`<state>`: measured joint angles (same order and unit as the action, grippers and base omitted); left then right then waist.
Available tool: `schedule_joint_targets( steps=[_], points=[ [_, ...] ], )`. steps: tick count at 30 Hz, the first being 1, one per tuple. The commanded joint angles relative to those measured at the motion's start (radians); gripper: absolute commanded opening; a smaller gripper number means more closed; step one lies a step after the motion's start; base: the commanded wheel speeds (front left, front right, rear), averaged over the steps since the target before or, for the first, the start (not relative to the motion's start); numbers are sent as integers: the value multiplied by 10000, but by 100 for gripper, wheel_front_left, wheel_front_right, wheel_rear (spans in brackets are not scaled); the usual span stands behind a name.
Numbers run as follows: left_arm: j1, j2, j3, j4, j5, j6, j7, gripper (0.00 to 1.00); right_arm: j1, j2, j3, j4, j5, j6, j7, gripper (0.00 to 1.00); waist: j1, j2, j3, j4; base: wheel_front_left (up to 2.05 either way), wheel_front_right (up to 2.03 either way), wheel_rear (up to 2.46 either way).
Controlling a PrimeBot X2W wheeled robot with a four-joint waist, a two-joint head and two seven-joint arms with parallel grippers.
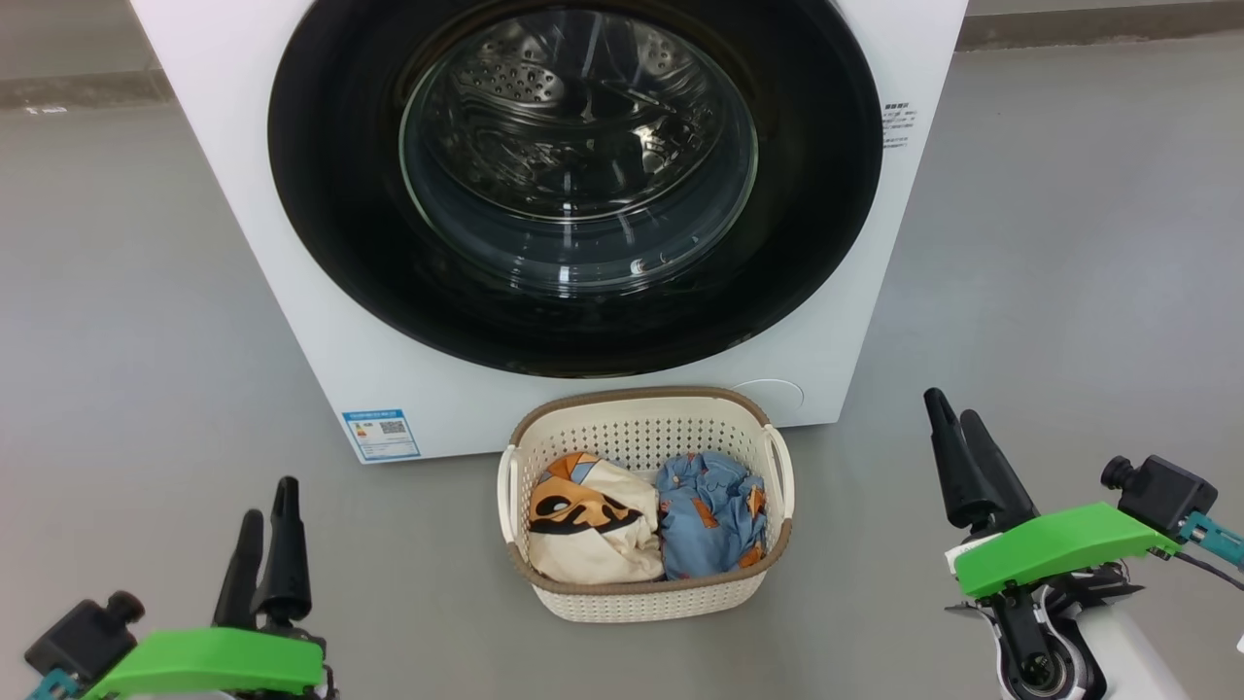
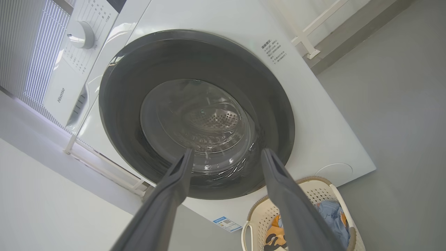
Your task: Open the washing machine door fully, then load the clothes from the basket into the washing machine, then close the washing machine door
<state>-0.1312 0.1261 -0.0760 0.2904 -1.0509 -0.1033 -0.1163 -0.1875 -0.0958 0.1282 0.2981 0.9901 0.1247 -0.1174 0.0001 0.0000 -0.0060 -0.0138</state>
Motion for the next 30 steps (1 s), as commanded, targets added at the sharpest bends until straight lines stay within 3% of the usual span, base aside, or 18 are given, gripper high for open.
schedule_joint_targets(
  steps=[1,30],
  points=[
    [-585,242,147,-223,472,76,-182,100,-552,-36,233,-182,-547,43,-164,100,0,0,-5,-5,0,0,0],
    [-916,540,-450,429,4588,633,-1007,100,-1178,30,693,902,-4876,54,-993,100,-1,0,-74,-61,0,0,0]
  ],
)
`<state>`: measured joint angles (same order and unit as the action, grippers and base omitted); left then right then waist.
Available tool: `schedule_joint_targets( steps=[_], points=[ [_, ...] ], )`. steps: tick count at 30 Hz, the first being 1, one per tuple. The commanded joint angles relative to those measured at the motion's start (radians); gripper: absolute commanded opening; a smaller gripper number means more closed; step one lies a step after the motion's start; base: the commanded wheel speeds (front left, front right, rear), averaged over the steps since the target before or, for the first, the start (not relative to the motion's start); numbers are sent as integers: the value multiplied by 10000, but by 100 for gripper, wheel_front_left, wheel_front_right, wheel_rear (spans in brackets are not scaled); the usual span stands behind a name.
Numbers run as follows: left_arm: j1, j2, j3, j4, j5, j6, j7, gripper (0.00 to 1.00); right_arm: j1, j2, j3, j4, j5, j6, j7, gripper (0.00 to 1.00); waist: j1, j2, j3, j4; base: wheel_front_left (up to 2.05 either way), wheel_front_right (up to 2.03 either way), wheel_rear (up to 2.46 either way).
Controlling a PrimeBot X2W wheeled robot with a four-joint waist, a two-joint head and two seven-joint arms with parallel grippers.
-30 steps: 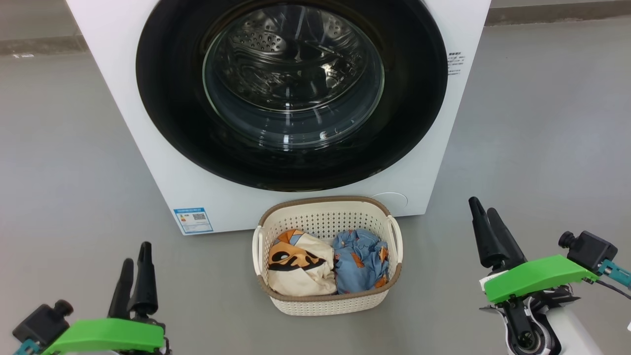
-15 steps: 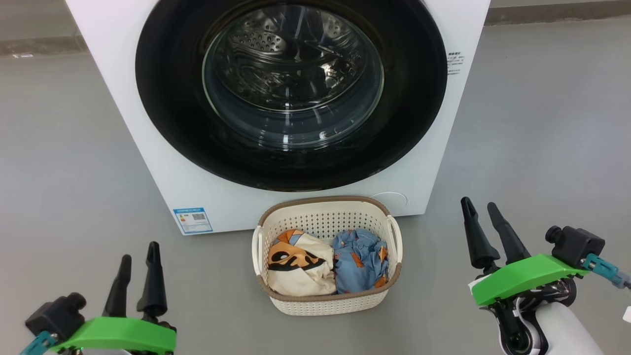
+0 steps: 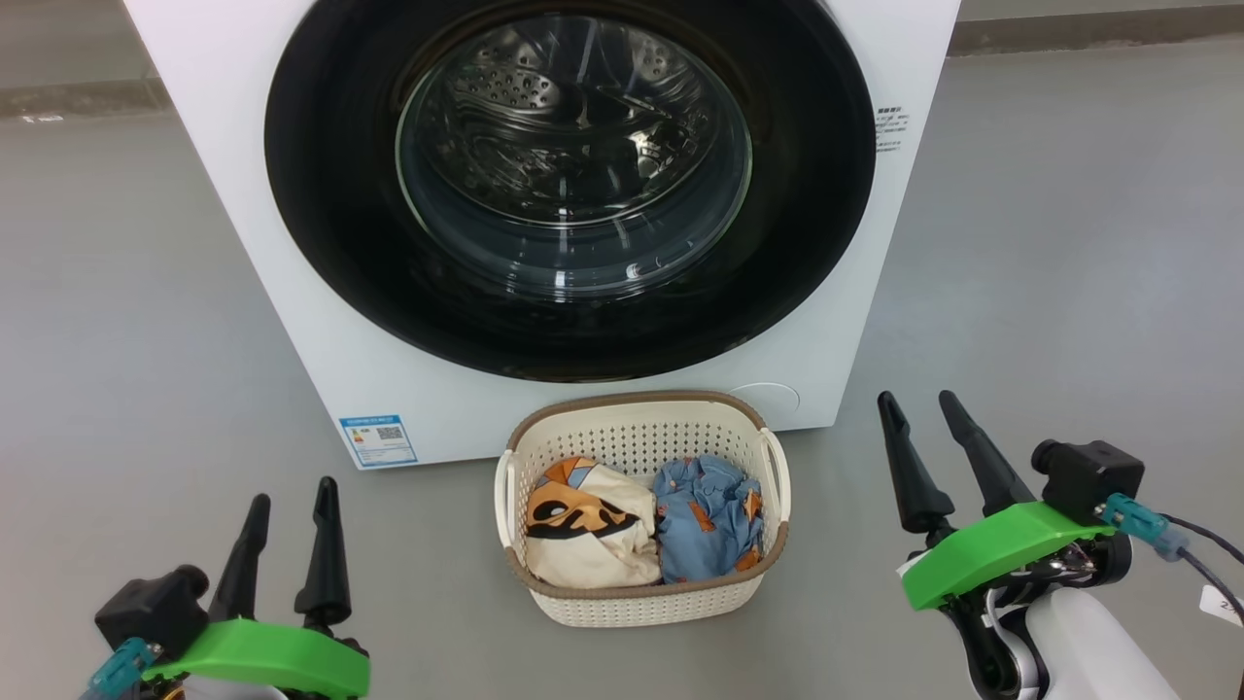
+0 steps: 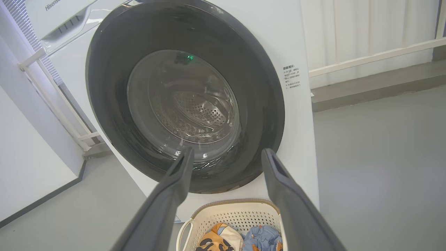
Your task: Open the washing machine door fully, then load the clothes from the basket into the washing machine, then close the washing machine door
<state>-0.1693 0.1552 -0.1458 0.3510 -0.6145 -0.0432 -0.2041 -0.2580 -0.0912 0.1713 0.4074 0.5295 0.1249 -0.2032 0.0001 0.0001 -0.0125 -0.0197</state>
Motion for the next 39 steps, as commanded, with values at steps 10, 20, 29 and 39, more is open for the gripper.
schedule_joint_targets(
  steps=[10,20,29,39],
  points=[
    [-636,270,123,-79,1281,56,-423,100,-686,-43,462,97,-1390,56,-432,100,0,-1,-85,0,0,0,0],
    [-678,246,107,4,1803,5,-576,100,-799,-30,495,380,-1955,58,-586,100,-1,-1,-129,6,0,0,0],
    [-678,214,159,35,1804,-26,-576,100,-797,-8,480,468,-1927,58,-586,100,-1,-1,-118,0,0,0,0],
    [-692,196,223,46,1813,-62,-576,100,-816,-1,486,536,-1893,58,-586,100,-1,-1,-83,6,0,0,0]
  ],
)
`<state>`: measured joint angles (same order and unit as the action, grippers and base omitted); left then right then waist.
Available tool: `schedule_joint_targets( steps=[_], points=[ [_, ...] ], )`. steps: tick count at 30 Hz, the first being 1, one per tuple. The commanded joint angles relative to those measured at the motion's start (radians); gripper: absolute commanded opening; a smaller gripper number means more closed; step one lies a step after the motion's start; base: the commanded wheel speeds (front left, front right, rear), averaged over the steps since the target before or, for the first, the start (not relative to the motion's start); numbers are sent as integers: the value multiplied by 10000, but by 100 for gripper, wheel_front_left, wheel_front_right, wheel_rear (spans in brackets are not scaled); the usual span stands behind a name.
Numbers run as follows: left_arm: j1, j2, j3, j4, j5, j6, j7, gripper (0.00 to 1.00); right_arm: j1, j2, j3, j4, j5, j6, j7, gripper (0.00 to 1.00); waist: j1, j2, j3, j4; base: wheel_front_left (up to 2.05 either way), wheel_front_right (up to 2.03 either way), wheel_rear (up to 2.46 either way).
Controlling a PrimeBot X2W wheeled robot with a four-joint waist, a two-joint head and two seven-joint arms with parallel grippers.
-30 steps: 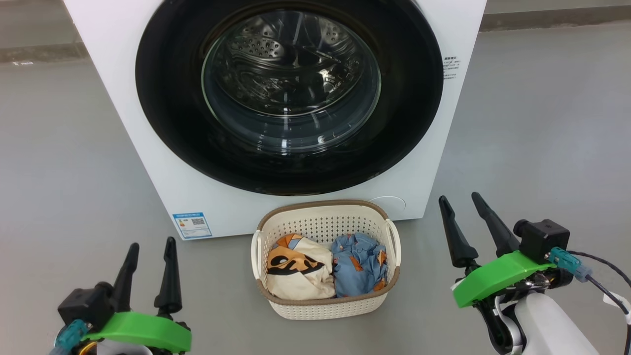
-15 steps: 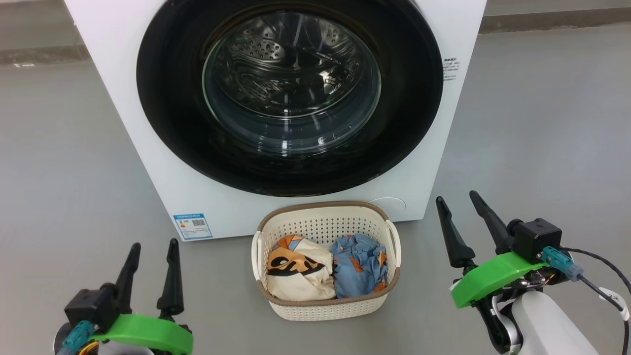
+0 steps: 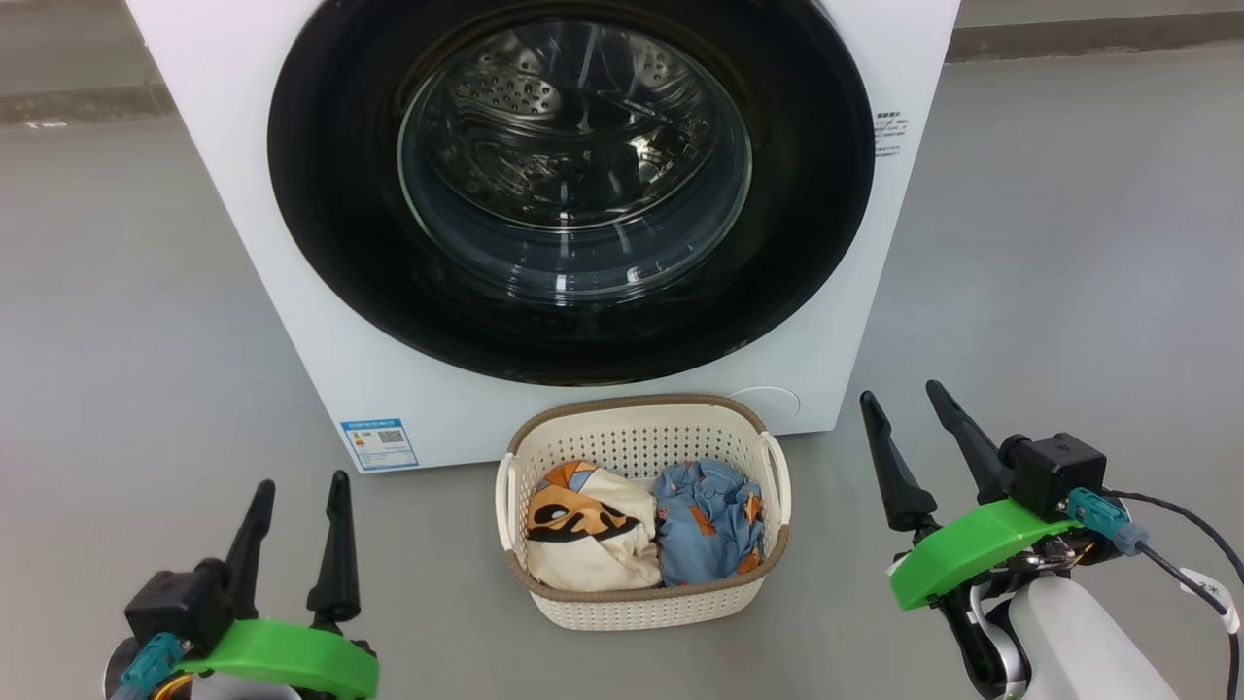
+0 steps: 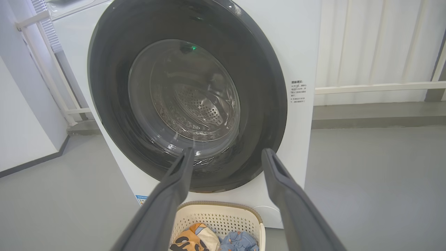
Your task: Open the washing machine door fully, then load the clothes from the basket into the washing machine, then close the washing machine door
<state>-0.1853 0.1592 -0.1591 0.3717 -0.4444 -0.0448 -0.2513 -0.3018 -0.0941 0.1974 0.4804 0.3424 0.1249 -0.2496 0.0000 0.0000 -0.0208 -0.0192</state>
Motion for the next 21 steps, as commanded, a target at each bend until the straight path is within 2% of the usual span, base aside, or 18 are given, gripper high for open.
schedule_joint_targets(
  steps=[1,21],
  points=[
    [-534,156,359,-156,116,-51,-105,100,-383,27,227,-190,-19,58,-122,100,0,0,1,0,0,0,0],
    [-514,122,547,-377,164,-177,-105,100,-432,22,241,-119,-25,58,-122,100,0,0,50,-34,2,2,-3]
  ],
)
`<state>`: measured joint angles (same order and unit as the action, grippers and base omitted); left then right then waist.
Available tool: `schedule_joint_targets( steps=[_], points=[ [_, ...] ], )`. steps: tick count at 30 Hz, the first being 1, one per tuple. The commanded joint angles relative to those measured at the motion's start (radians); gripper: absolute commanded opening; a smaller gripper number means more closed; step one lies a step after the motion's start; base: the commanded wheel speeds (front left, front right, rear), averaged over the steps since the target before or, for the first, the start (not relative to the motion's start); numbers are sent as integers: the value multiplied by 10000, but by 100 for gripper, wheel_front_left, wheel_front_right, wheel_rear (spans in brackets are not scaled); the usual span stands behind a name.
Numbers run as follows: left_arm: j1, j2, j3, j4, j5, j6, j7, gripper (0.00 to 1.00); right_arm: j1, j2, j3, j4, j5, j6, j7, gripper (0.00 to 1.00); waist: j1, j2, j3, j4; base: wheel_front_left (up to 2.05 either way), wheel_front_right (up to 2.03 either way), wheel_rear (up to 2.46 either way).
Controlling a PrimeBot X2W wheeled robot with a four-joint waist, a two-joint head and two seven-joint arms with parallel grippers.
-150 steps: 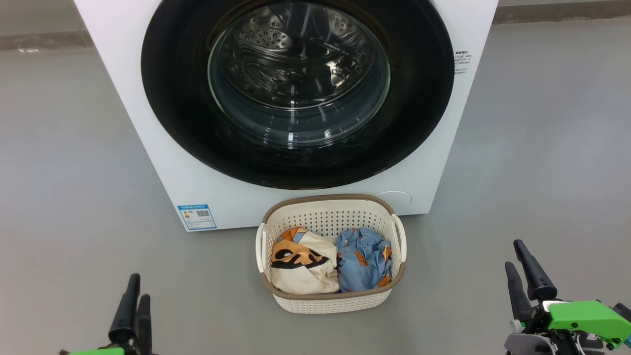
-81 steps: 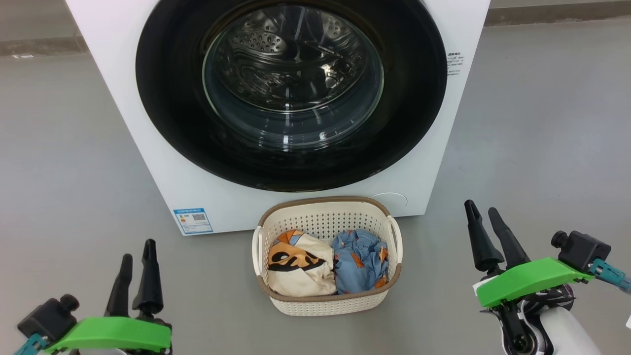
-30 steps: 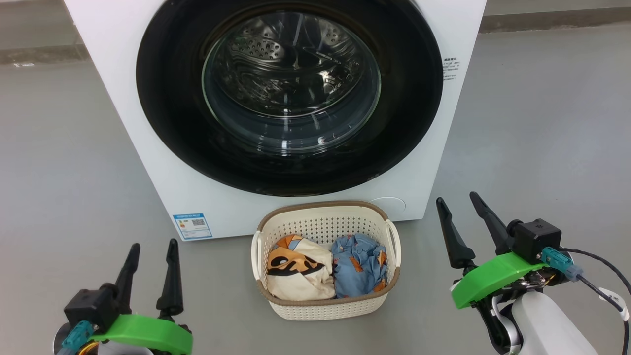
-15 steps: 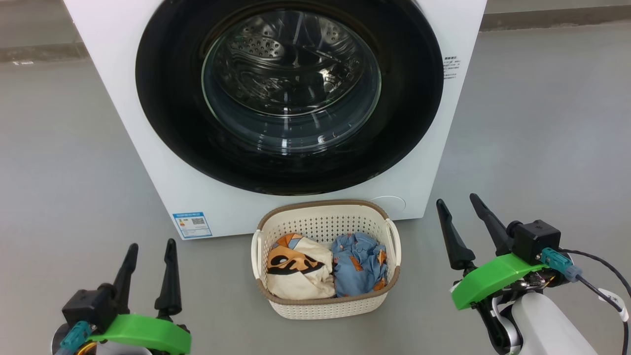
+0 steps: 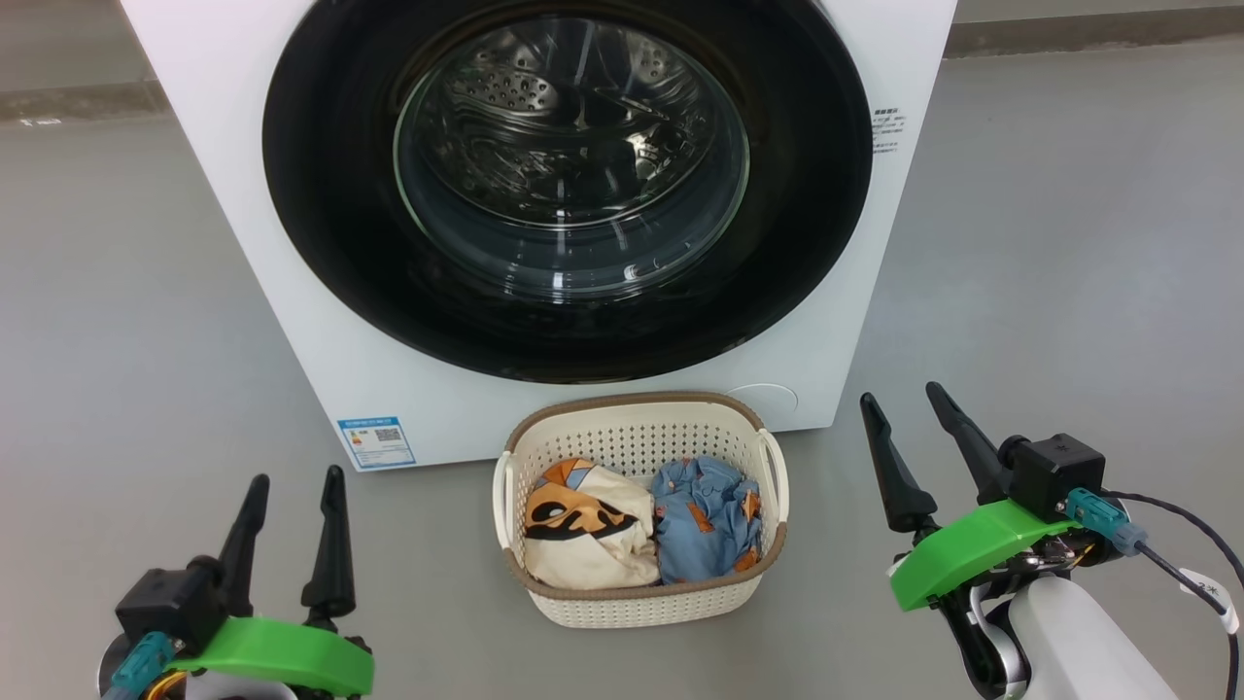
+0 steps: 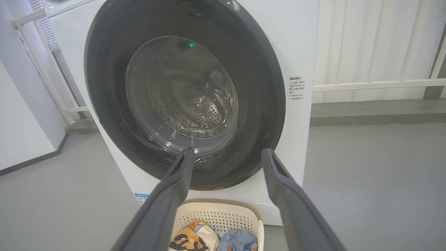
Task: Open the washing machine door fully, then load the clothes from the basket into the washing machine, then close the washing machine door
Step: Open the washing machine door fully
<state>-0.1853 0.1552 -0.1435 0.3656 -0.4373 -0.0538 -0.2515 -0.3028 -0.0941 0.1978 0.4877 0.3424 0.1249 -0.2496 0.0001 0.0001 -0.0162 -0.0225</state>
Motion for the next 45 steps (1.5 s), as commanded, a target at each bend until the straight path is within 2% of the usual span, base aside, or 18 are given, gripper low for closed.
schedule_joint_targets(
  steps=[1,10,29,45],
  points=[
    [-507,158,410,-344,106,-94,-103,100,-424,25,231,-191,-30,58,-122,100,0,-1,8,-2,27,27,-55],
    [-472,123,510,-366,177,-102,-103,100,-425,64,180,-200,-61,58,-122,100,0,-1,26,-14,62,62,-124],
    [-489,58,583,-269,100,-229,-103,100,-405,128,142,-170,-53,58,-122,100,0,-1,59,-20,110,110,-221],
    [-497,18,620,-232,147,-234,-103,100,-421,122,142,-143,-59,58,-122,100,0,-1,33,-4,18,18,-37]
  ],
)
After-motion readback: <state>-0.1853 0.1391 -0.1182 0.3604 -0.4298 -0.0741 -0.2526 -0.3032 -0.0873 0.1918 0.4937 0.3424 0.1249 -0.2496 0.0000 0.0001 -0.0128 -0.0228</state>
